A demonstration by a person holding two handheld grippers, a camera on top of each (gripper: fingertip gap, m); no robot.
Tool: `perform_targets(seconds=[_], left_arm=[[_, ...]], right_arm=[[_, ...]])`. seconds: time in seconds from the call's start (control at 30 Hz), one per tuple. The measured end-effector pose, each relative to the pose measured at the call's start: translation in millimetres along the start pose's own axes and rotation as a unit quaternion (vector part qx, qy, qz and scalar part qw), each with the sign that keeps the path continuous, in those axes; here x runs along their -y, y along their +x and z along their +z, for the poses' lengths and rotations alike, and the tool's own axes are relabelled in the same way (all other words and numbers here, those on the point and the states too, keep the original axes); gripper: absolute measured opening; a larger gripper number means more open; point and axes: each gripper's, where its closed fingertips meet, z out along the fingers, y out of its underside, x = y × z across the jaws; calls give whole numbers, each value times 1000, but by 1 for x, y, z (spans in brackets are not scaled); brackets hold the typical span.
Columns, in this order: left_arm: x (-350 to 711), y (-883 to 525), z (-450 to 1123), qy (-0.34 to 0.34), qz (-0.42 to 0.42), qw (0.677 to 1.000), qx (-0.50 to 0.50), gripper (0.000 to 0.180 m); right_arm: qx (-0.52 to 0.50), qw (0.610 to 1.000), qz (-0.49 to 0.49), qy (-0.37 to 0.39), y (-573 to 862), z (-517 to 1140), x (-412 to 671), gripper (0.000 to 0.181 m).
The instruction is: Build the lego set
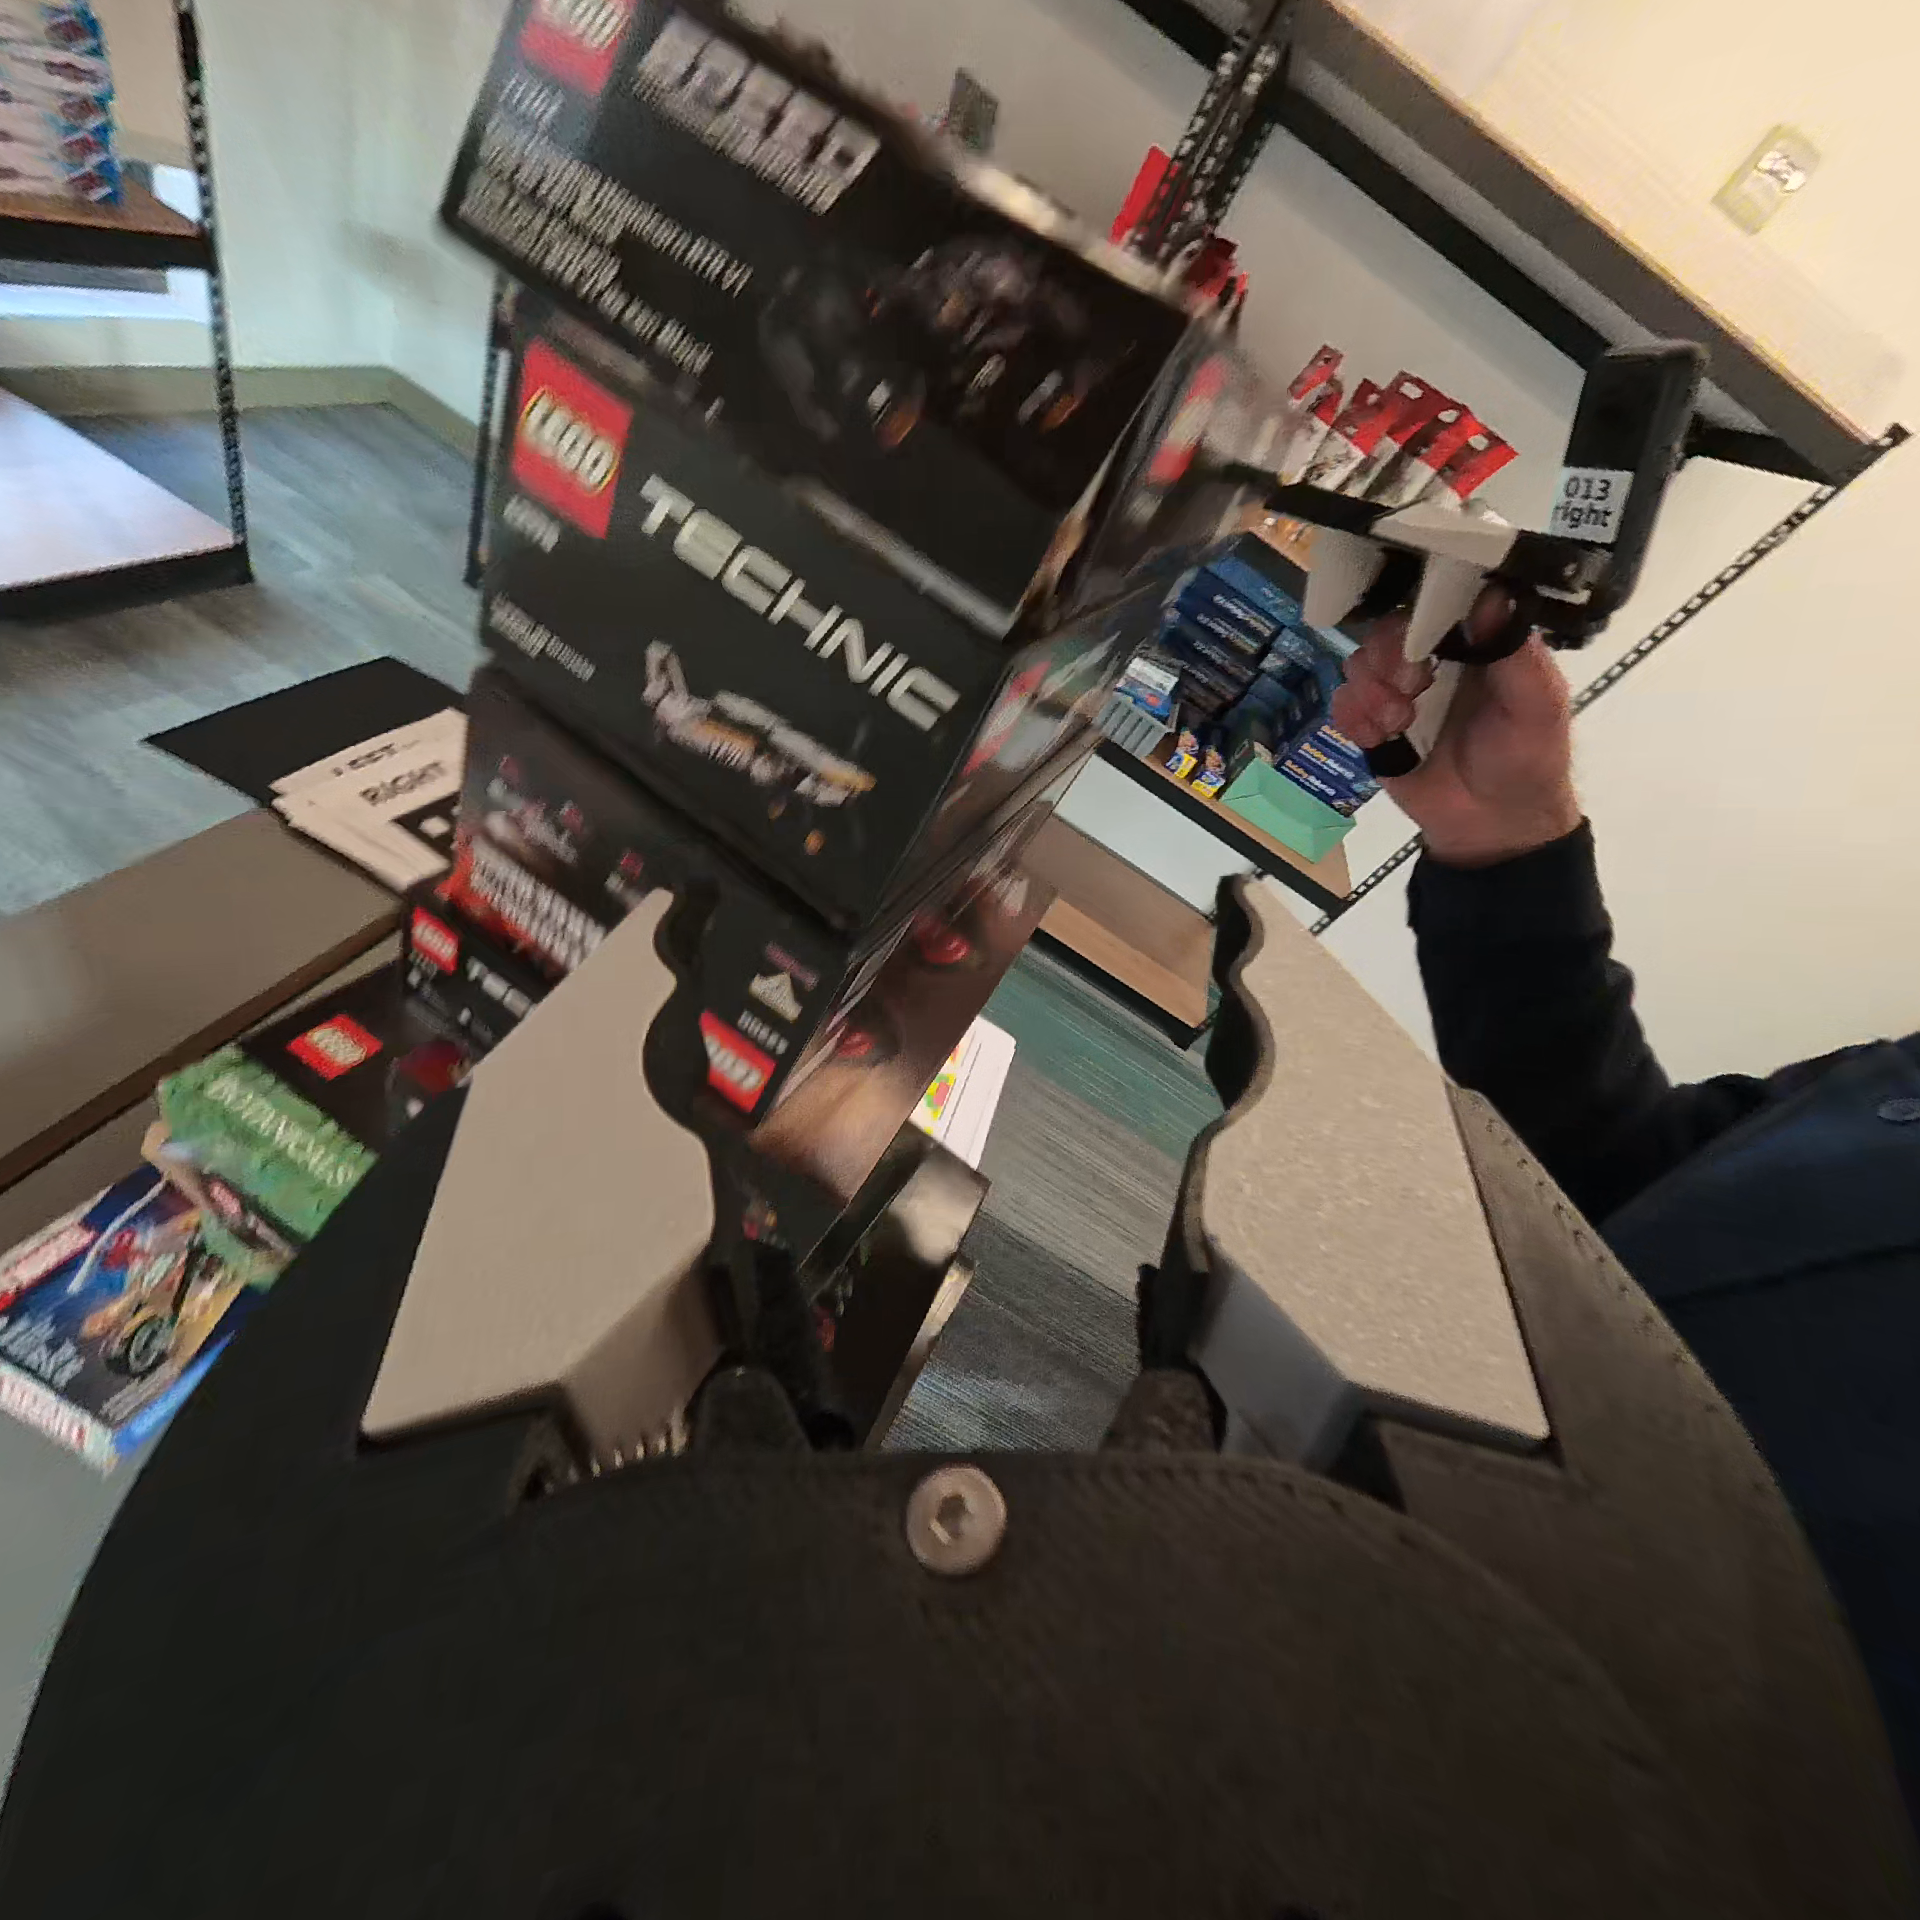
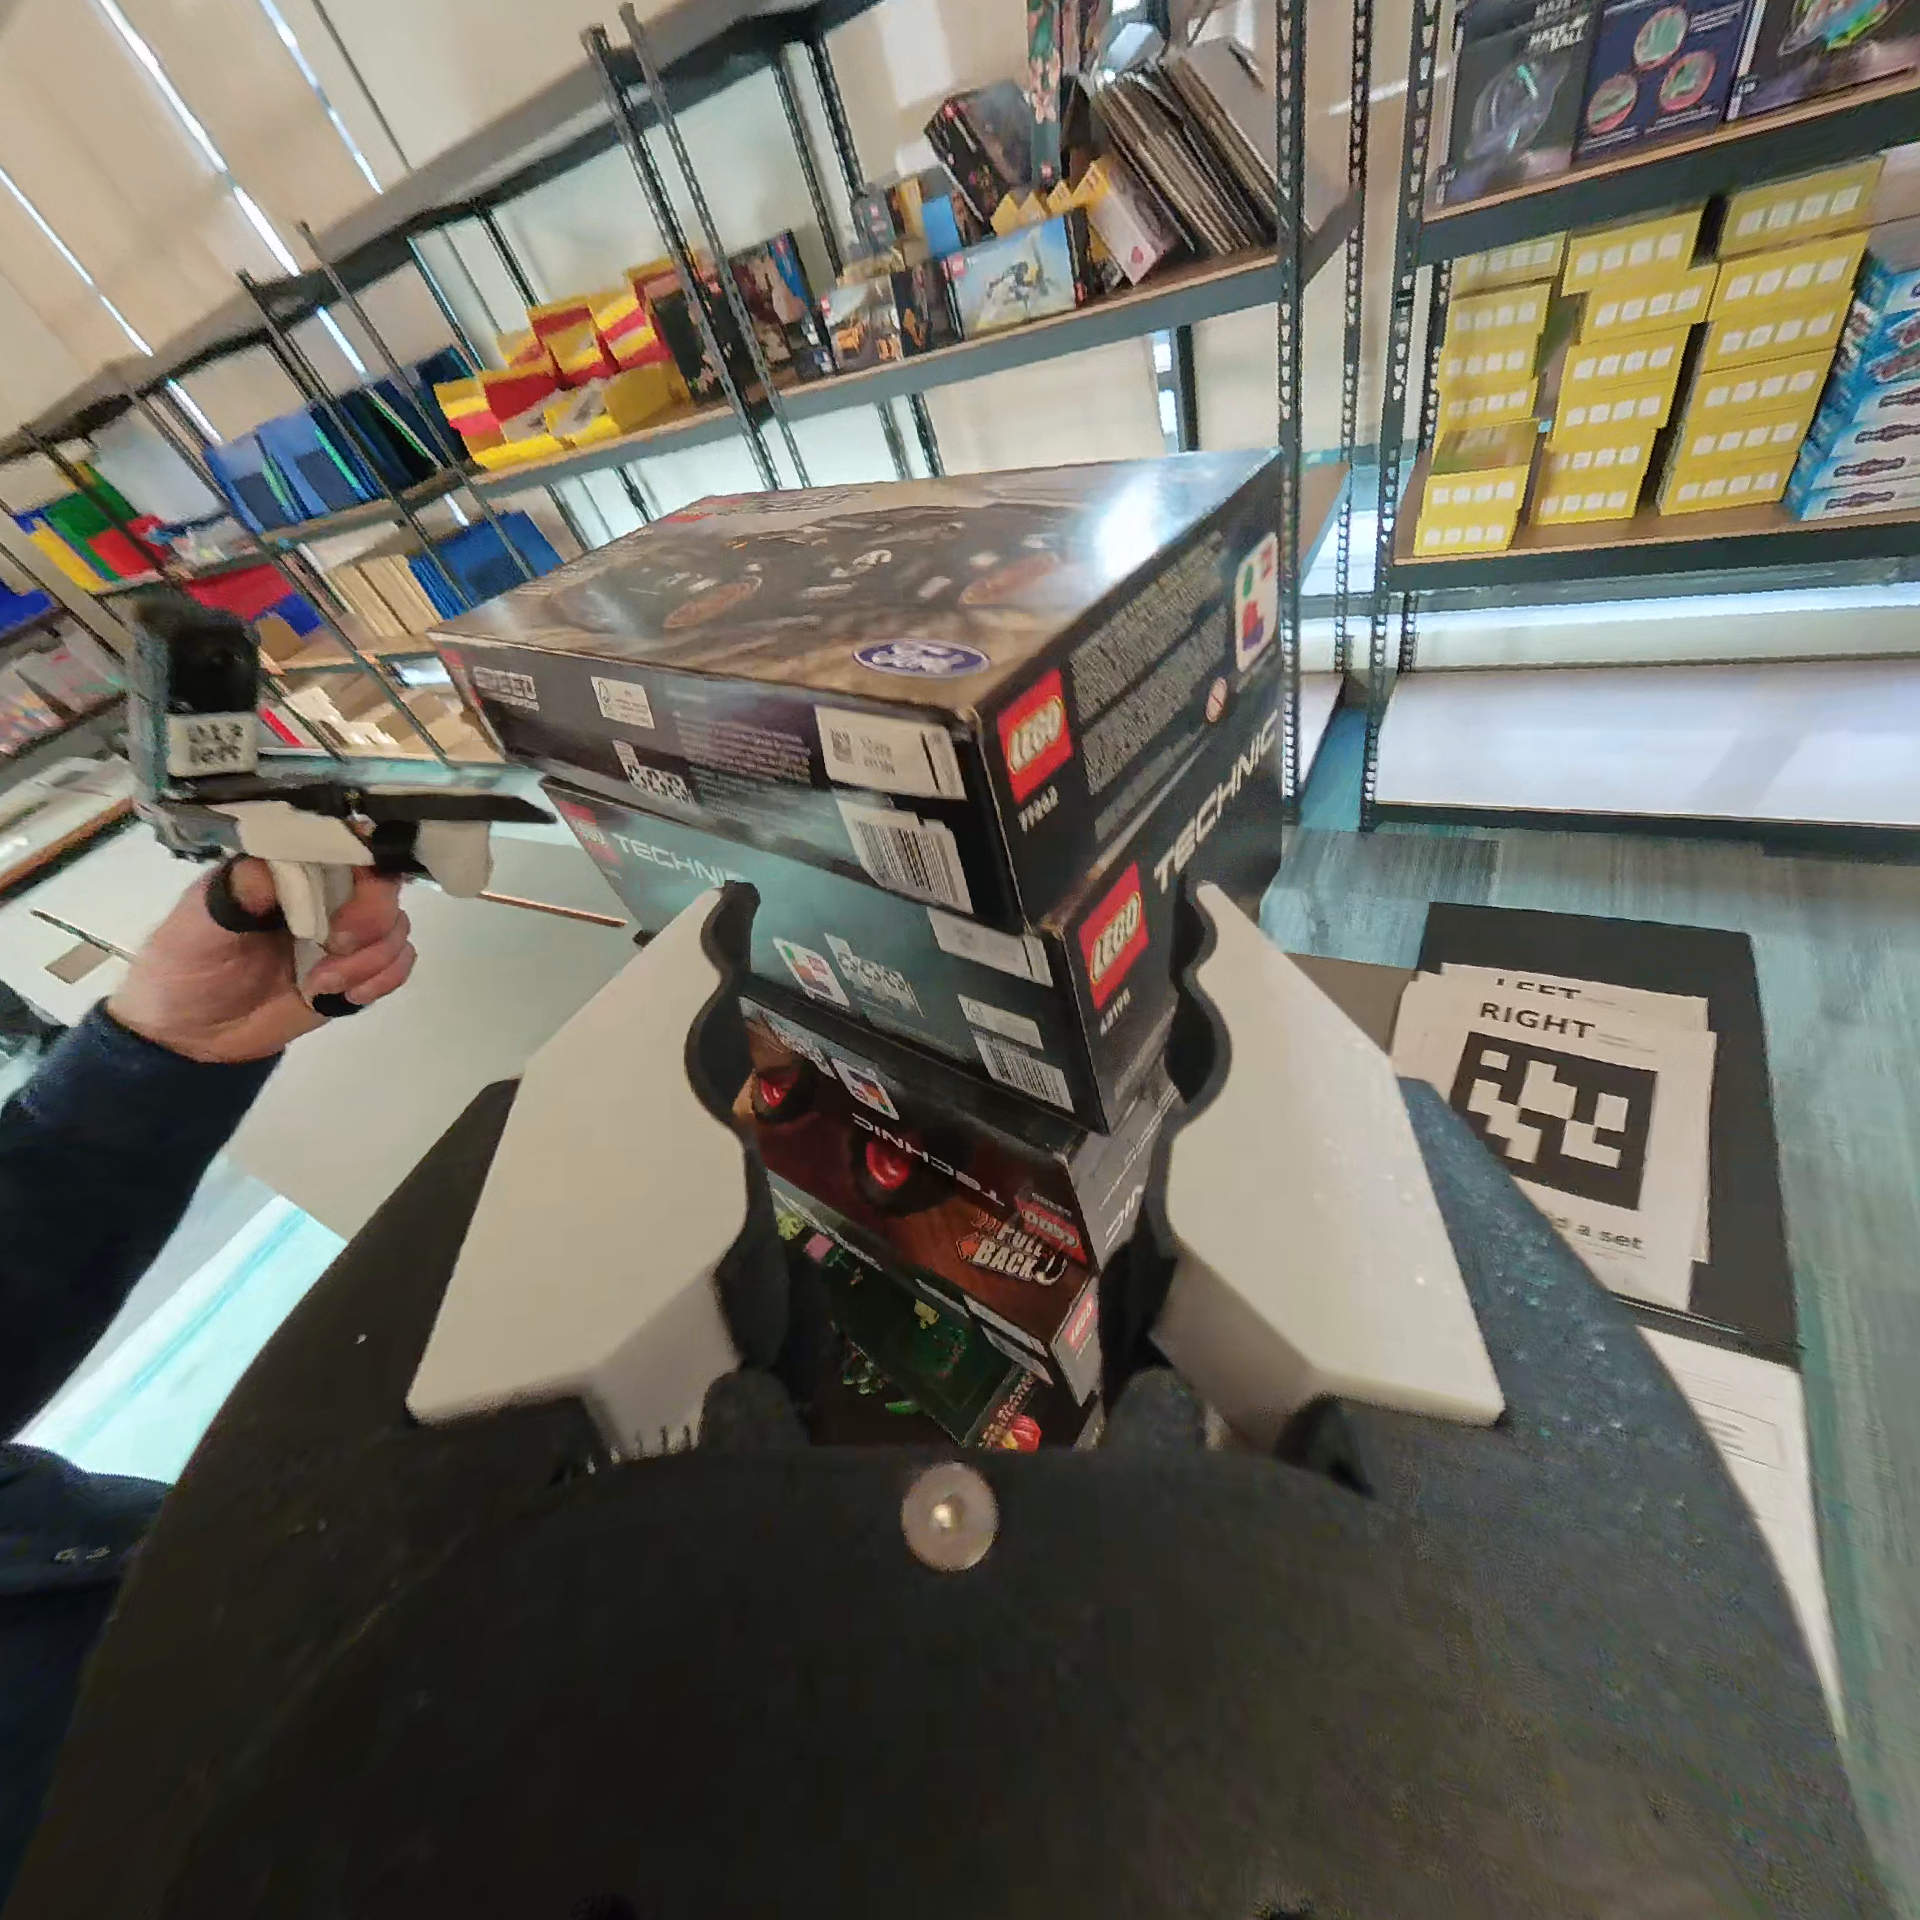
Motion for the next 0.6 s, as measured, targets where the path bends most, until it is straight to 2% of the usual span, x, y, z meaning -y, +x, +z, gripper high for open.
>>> perform_targets(seconds=[0.1, 0.23, 0.3, 0.37, 0.43, 0.6], left_arm=[[-33, -21, -12, -5, -33, 999, 21, 92], [-98, -48, -22, -28, -103, 993, 55, 80], [-130, -54, -23, -33, -138, 988, 63, 73], [-151, -51, -20, -30, -161, 984, 68, 63], [-165, -54, -19, -31, -143, 983, 112, 57], [-183, -62, -20, -102, -26, 962, 252, 42]], right_arm=[[23, 999, 27, 10, 13, -8, -25, 76], [28, 998, 55, -25, 31, -6, -88, 58], [72, 994, 76, -28, 20, -3, -114, 45], [110, 992, 64, -5, 4, -3, -128, 24], [170, 984, 19, 41, -29, -3, -130, 2], [232, 967, -101, 5, -99, 18, -158, 0]])
